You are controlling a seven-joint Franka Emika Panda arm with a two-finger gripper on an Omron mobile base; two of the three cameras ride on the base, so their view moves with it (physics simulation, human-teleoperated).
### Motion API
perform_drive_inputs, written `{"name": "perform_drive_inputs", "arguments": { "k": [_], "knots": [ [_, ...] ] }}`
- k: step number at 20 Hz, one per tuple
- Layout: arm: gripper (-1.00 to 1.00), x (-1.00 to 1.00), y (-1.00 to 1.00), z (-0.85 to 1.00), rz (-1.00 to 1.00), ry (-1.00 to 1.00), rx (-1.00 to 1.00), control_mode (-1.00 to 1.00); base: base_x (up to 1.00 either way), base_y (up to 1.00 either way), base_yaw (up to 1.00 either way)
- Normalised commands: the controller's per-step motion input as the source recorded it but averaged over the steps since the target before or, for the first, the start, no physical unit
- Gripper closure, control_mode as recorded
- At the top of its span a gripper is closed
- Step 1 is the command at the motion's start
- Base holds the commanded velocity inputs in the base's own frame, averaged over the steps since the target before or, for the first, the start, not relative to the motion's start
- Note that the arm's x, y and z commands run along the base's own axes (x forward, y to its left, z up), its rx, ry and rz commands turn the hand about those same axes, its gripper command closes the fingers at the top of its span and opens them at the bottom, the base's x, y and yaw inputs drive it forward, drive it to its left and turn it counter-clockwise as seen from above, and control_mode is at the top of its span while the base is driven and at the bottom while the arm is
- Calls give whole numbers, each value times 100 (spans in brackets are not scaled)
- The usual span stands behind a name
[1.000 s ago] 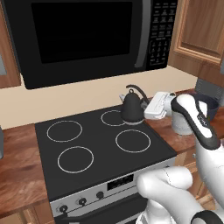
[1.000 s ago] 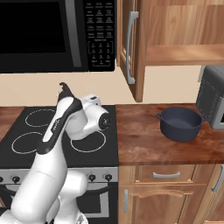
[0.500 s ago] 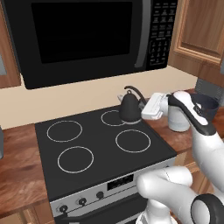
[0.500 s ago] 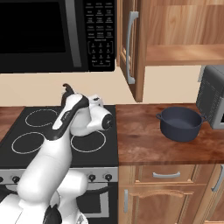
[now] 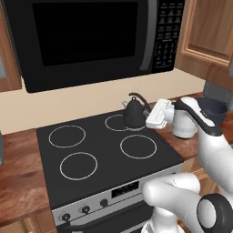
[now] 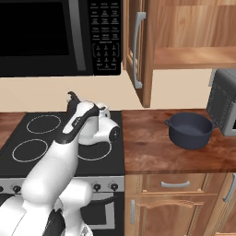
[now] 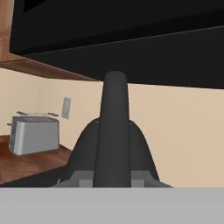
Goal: Pick the kettle from the cabinet and place it on a stove burner. Then pick the pot from the counter and place it on another stove burner. Finally, turn both burners on.
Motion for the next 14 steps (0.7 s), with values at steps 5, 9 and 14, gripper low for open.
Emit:
{"name": "perform_drive_inputs", "arguments": {
  "k": [5,9,14],
  "knots": [
    [100,17,0,-9,0,0,0,-100,0,0,0],
    [100,21,0,-8,0,0,0,-100,0,0,0],
    [100,23,-4,-6,0,0,0,-100,0,0,0]
  ]
}}
